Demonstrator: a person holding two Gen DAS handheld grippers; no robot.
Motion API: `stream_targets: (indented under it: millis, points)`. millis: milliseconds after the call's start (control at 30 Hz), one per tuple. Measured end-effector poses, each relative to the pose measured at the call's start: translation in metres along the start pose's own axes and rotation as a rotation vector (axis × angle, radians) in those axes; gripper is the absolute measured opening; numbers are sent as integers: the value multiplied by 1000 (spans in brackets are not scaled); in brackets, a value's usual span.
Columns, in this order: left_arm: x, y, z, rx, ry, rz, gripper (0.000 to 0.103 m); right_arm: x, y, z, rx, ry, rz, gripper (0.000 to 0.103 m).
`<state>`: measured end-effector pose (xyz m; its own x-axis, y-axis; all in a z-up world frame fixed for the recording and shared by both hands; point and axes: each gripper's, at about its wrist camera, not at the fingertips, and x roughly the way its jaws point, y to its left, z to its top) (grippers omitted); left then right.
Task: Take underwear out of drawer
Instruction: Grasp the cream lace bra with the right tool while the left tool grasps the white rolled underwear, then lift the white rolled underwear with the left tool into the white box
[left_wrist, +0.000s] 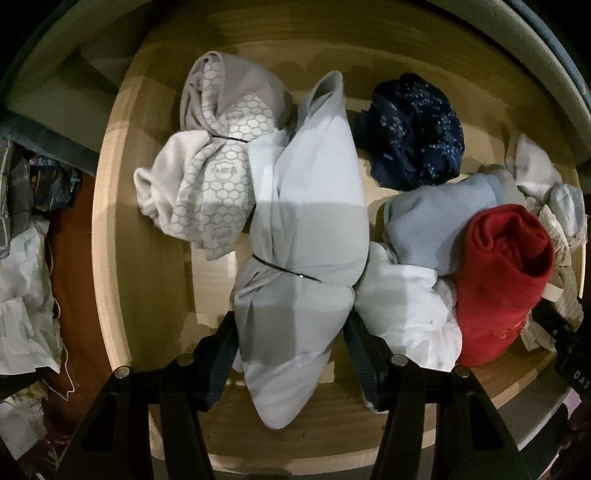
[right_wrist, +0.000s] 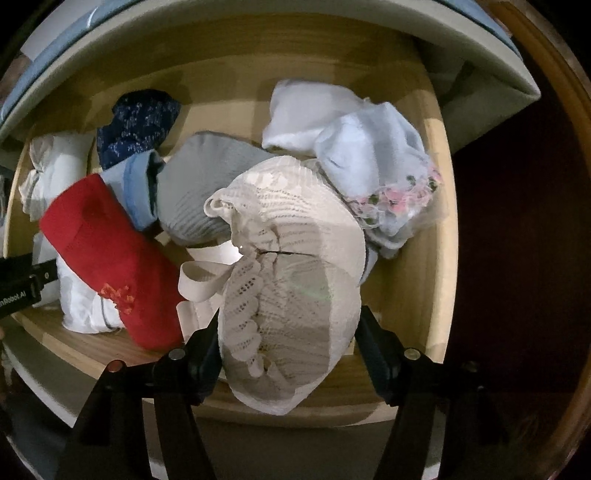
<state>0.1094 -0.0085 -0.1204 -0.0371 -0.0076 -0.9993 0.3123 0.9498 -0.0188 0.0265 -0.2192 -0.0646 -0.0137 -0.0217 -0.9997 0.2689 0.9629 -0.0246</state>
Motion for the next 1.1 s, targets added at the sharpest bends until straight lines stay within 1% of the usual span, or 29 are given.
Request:
stream_targets:
  millis: [33,200,400,533,667,767,1033,1100]
  points:
    - [0,-1,0,-1,0,0,58,0,0,0,-2,-1,-2,62]
    - [-3,-1,5,-10,-15,-20,46,1,4,-3,9,-3,11,59]
    - [-15,3,-2,-6,-36,-38,37,2,1,-5,13,-9,15,58]
    - [-27,4,-5,5,-54,-33,36,1,-6,-6,23,-16,25,56]
    - [-45,6,-9,9,-78,-50,36,0,-10,-6,27,-27,30,54]
    - [-60,6,-14,20,-97,-48,36,-4,-14,-9,28,-39,25,52]
    - [-96,6,-34,37,-135,-97,36,-16,-19,-12,35,-103,-9,49]
    - [-104,6,-36,48,-142,-103,36,-18,-18,-13,36,-104,-13,49]
